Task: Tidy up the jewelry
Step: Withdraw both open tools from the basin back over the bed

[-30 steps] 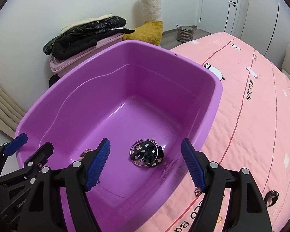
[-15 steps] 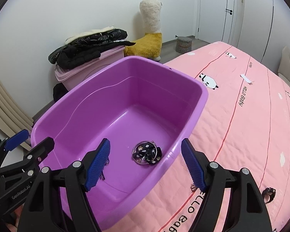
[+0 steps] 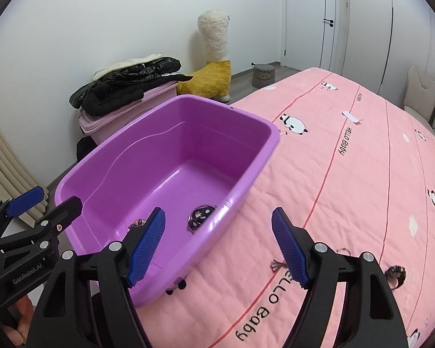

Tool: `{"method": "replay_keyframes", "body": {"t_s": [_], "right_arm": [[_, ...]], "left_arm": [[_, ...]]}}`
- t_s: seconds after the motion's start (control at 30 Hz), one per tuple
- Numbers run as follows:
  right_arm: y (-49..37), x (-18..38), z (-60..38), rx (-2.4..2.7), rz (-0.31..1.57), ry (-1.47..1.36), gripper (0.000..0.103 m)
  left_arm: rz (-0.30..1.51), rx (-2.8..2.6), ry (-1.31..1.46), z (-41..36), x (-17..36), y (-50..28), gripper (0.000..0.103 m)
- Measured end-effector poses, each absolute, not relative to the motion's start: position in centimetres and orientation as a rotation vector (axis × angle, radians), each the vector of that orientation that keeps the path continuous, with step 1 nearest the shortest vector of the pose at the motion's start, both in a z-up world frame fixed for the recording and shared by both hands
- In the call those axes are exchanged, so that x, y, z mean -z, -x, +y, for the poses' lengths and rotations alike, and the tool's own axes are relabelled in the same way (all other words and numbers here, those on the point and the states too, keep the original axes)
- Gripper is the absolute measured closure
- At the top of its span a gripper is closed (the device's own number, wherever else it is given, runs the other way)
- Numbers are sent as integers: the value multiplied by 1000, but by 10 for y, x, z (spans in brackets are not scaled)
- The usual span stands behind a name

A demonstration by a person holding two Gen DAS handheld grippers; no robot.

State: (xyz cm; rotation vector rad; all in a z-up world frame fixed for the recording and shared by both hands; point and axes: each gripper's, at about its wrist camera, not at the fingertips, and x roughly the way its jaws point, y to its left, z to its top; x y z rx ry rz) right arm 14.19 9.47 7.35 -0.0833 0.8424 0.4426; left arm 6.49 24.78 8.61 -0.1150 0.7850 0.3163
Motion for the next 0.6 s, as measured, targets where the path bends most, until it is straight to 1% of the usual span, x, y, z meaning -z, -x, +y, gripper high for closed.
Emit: {"method": "replay_keyframes", "body": {"t_s": [0.17,0.33,0.6], "right_arm": [[-135,-72,79,-426,847,62,30],[-124,-74,56,-402,839,25,30],[-108,-75,17,-357,824,-43,30]], "left_arm": [[781,-299,100,231,-91,-62,24],[762,-272,81,211,-99,-57,21],[740,-204,46,173,-109,-53,21]]}}
